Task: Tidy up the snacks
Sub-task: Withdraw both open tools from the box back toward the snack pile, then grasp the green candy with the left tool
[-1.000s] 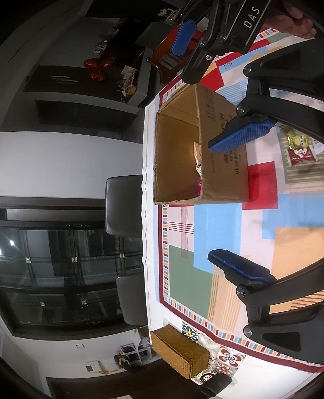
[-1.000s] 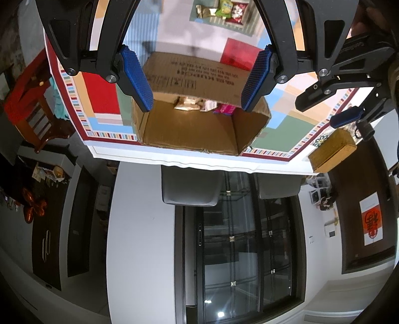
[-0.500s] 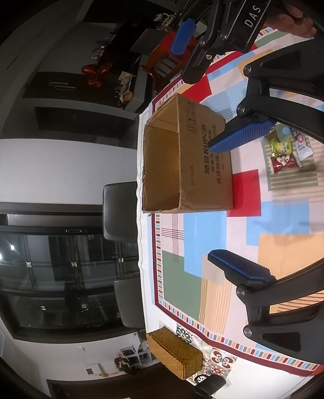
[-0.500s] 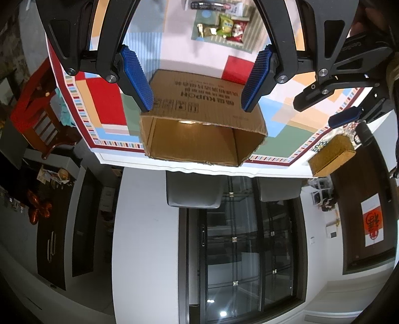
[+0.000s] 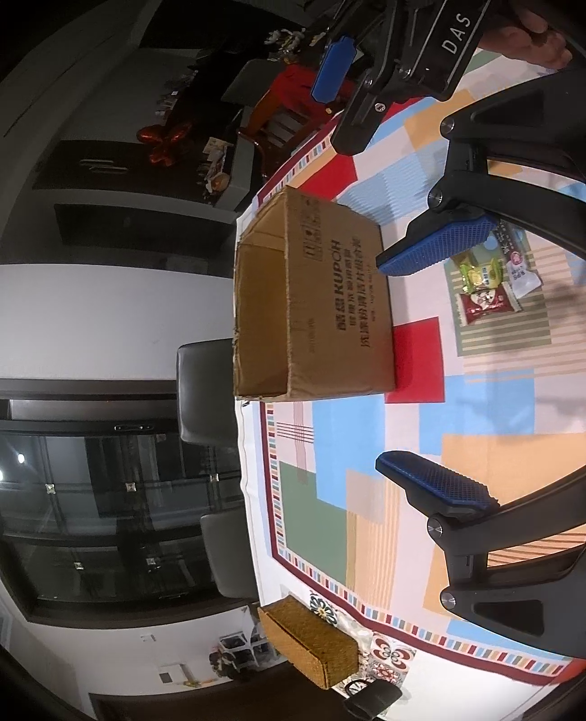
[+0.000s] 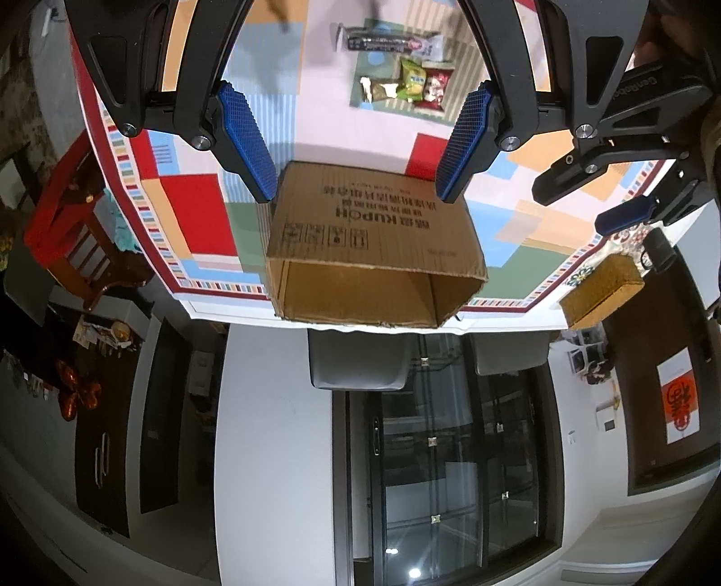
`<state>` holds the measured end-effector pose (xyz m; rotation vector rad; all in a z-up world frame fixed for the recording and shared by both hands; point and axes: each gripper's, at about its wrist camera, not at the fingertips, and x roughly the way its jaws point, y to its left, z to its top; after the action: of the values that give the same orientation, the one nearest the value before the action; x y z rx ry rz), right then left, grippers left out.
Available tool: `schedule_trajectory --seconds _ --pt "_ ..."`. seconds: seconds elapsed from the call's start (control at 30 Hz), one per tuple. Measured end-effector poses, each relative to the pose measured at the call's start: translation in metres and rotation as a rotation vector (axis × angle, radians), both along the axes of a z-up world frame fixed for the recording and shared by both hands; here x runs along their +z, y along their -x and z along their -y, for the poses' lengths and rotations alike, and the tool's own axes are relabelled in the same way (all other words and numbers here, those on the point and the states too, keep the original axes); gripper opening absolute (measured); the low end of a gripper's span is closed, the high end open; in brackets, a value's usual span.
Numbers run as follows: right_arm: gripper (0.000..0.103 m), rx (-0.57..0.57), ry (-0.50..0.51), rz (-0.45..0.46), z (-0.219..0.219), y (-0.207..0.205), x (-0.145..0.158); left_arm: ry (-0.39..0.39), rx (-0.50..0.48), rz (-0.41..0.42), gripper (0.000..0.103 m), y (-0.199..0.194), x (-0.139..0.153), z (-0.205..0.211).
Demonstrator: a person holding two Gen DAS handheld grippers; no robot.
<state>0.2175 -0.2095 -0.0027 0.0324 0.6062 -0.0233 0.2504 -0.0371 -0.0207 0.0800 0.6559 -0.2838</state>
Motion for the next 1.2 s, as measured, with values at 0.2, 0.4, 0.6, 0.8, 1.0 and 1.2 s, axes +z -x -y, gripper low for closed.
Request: schedule_trajectory --seconds 0.2,0.4,0.6,0.8,1.0,1.2 --pt "0.074 -0.002 -0.005 -0.014 0.001 0.006 -0.012 -0.003 0.0 -0.017 0.08 0.009 -0.014 0.0" --pt "0.074 0.006 0.027 -0.032 -0.003 0.011 -0.026 -0.005 0.001 -0.034 0.08 0.017 -0.029 -0.001" --pt "0.074 0.014 0.032 -0.075 -0.002 0.015 -0.046 -0.018 -0.014 -0.071 0.08 0.022 -0.052 0.003" --pt "0.074 0.03 0.037 -0.123 -0.002 0.021 -0.069 -0.027 -0.025 -0.099 0.08 0.028 -0.071 0.006" --pt "0.074 0.032 0.026 -0.175 -0.003 0.026 -0.093 -0.037 -0.042 -0.135 0.08 0.029 -0.091 0.01" --pt "0.074 0.017 0.013 -0.219 -0.002 0.029 -0.114 -0.055 -0.072 -0.167 0.08 0.025 -0.107 0.014"
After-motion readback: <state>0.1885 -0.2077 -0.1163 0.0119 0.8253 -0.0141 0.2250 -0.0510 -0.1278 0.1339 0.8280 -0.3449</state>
